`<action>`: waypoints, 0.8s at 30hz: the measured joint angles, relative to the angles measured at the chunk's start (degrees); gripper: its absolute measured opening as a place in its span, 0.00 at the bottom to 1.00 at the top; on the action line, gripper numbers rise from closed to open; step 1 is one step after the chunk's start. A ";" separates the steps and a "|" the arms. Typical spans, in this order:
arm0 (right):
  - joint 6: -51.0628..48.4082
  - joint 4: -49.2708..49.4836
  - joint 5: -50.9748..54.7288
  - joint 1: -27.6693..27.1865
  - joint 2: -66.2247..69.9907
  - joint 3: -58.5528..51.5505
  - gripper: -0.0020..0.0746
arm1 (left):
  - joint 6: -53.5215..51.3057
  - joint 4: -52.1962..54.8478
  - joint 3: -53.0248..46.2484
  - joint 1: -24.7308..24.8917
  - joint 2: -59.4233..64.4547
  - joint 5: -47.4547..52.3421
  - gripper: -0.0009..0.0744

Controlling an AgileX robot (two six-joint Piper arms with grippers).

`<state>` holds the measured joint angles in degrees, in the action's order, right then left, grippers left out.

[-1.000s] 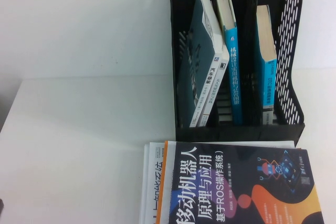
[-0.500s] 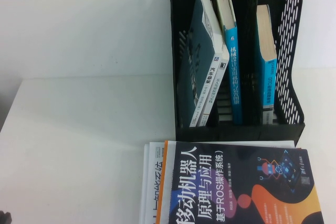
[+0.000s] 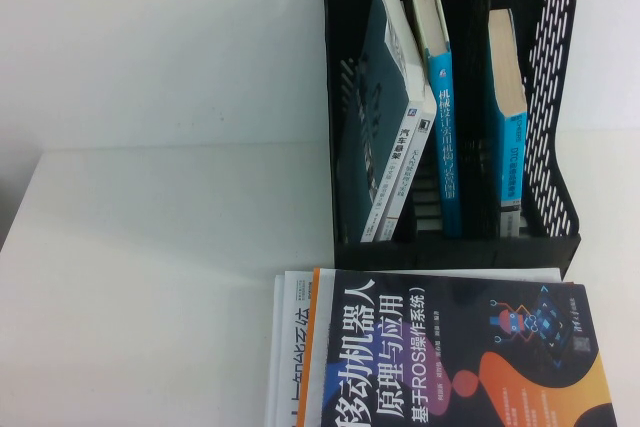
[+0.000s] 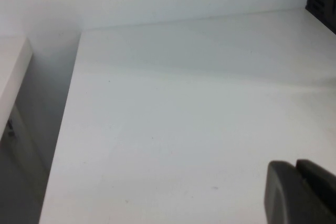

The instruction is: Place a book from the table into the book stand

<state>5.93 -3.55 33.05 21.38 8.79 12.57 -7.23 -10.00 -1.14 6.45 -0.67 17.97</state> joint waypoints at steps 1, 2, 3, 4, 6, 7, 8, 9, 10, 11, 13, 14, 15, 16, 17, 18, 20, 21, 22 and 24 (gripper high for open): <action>0.00 0.00 0.00 0.00 0.00 0.00 0.02 | -0.24 -0.12 0.00 0.00 0.00 0.00 0.01; 0.00 0.00 0.00 0.00 0.00 0.00 0.02 | -0.54 -0.38 0.00 0.00 0.00 0.00 0.01; 0.00 0.00 0.00 0.00 0.00 0.00 0.02 | -0.66 -0.45 0.00 0.00 0.00 0.00 0.01; 0.00 0.00 0.00 0.00 0.00 0.00 0.02 | -0.77 -0.50 0.00 0.00 0.00 0.00 0.01; 0.00 0.00 0.00 0.00 0.00 0.00 0.02 | -1.02 -0.49 0.00 0.00 0.00 0.00 0.01; 0.00 0.00 0.00 0.00 0.00 0.00 0.02 | -1.02 -0.49 0.00 0.00 0.00 0.02 0.01; 0.00 0.00 0.00 0.00 0.00 0.00 0.02 | -1.02 -0.62 0.00 0.00 0.00 0.02 0.01; 0.00 0.00 0.00 0.00 0.00 0.00 0.02 | -1.12 -0.93 0.00 0.00 0.00 0.11 0.01; 0.00 0.00 0.00 0.00 0.00 0.00 0.02 | -1.12 -1.91 0.00 0.00 0.00 0.11 0.01; 0.00 0.00 0.00 0.00 0.00 0.00 0.02 | -1.01 -3.17 0.00 0.00 0.00 0.11 0.01; 0.00 0.00 0.00 0.00 0.00 0.00 0.02 | -0.75 -5.00 0.00 0.00 0.00 0.11 0.01; 0.00 0.00 0.00 0.00 0.00 0.00 0.02 | -0.52 -5.39 0.00 0.00 0.00 0.22 0.01; 0.00 0.00 0.00 0.00 0.00 0.00 0.02 | -0.42 -5.65 0.00 0.00 0.00 0.22 0.01; 0.00 0.00 0.00 0.00 0.00 0.00 0.02 | -0.42 -5.76 0.00 0.00 0.00 0.33 0.01; 0.00 0.00 0.00 0.00 0.00 0.00 0.02 | -0.42 -5.90 0.00 0.00 0.00 0.30 0.01; 0.00 0.00 0.00 0.00 0.00 0.00 0.02 | -0.42 -6.04 0.00 0.00 0.00 0.30 0.01; 0.00 0.00 0.00 0.00 0.00 0.00 0.02 | -0.42 -6.17 0.00 0.00 0.00 0.30 0.01; 0.00 0.00 0.00 0.00 0.00 0.00 0.02 | -0.40 -6.16 0.00 0.00 0.00 0.30 0.01; 0.00 0.00 0.00 0.00 0.00 0.00 0.02 | -0.40 -6.16 0.00 0.00 0.00 0.30 0.01; 0.00 0.00 0.00 0.00 0.00 0.00 0.02 | -0.40 -6.20 0.00 0.00 0.00 0.35 0.01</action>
<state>5.93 -3.55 33.05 21.38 8.79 12.57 -7.63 -16.20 -1.14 6.45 -0.67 18.32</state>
